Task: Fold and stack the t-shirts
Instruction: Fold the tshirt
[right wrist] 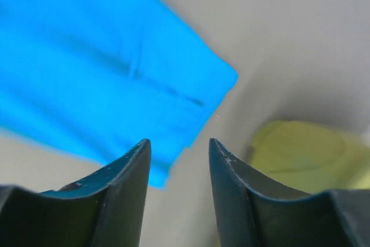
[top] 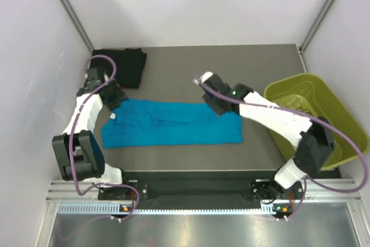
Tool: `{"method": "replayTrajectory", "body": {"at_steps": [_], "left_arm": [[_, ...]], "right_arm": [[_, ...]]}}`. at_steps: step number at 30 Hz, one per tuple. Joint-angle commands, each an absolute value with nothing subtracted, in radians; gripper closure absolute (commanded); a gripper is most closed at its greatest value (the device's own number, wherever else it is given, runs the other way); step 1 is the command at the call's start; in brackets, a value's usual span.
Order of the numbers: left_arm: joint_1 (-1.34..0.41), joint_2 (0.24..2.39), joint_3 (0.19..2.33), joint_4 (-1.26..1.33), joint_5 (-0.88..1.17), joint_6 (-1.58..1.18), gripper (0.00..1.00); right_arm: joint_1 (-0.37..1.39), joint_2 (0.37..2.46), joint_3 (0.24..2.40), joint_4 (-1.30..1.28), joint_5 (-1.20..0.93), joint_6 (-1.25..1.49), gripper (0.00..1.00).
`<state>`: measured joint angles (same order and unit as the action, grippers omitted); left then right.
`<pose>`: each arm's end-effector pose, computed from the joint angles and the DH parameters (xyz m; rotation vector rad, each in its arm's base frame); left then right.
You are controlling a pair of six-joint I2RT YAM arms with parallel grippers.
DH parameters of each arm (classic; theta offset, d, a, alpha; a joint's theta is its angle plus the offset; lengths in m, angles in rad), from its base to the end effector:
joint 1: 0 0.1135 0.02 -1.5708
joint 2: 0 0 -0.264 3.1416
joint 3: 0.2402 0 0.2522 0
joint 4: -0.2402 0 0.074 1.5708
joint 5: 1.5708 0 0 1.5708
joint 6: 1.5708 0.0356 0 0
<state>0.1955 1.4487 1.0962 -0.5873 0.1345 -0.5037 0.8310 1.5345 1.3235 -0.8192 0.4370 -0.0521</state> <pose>0.2981 0.0542 0.2590 -0.8119 2.3890 -0.2943 0.2250 0.2241 0.2936 -0.9189 2.3000 -0.2478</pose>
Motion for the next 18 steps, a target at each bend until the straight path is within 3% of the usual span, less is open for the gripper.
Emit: {"method": "replayTrajectory", "body": {"at_steps": [1, 6, 10, 18], "left_arm": [[0.111, 1.480, 1.175, -0.517, 0.282, -0.448, 0.47], [0.032, 1.525, 1.175, -0.462, 0.315, -0.448, 0.47], [0.003, 1.621, 1.193, -0.436, 0.345, -0.472, 0.48], [-0.069, 1.680, 1.198, -0.419, 0.341, -0.469, 0.48]], "right_arm": [[0.727, 1.579, 1.337, -0.938, 0.317, 0.291, 0.56], [0.649, 1.451, 1.160, -0.801, 0.244, 0.428, 0.57], [0.598, 1.440, 1.063, -0.749, 0.285, 0.408, 0.55], [0.529, 1.430, 0.968, -0.700, 0.151, 0.354, 0.60]]}}
